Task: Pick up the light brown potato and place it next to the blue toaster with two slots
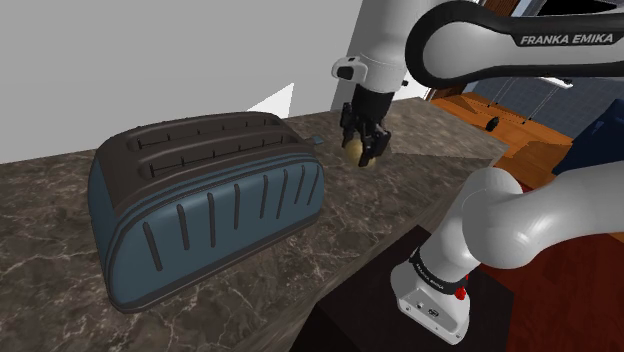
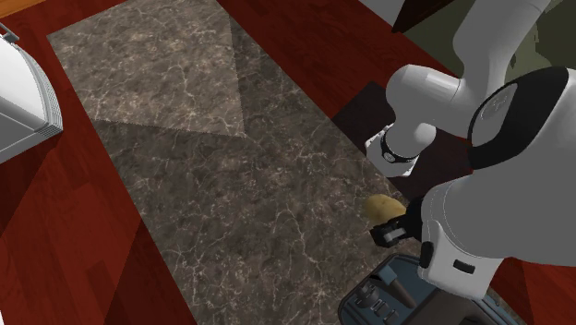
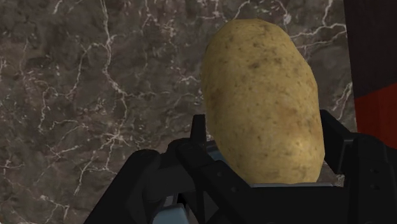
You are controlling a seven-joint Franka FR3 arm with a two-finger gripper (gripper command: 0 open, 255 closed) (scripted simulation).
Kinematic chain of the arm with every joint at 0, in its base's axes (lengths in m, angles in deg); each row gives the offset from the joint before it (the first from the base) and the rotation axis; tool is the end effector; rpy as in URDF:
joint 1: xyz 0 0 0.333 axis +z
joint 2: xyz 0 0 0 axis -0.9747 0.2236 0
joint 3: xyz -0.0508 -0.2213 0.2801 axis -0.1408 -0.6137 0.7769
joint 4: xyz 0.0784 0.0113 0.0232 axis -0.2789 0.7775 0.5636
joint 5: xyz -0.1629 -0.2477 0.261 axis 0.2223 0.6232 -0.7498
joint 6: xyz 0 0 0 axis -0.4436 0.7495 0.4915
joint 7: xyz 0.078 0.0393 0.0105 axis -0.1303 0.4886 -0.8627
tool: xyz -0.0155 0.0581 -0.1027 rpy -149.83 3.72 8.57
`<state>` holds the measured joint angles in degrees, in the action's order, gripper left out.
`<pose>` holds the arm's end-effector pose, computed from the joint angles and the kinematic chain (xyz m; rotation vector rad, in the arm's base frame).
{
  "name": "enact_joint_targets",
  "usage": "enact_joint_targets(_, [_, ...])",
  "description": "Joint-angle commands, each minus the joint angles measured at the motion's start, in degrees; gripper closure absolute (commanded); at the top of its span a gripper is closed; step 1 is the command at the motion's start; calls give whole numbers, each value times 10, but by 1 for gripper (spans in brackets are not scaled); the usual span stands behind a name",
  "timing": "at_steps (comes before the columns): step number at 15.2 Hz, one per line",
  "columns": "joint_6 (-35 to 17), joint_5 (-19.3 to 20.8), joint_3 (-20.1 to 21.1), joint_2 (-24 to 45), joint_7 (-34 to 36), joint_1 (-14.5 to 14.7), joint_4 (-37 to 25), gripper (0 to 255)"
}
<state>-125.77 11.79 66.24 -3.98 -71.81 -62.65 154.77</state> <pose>0.2756 0.0842 0.4956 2.5824 1.7262 -0.1239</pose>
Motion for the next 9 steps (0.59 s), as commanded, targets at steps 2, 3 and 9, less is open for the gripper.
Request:
enact_joint_targets(2, [-24,1,-1,3,-1,-1,22,255])
enact_joint_targets(3, [-33,1,-1,4,0,-1,28,255])
enact_joint_targets(9, [-85,1,0,17,2,-1,67,255])
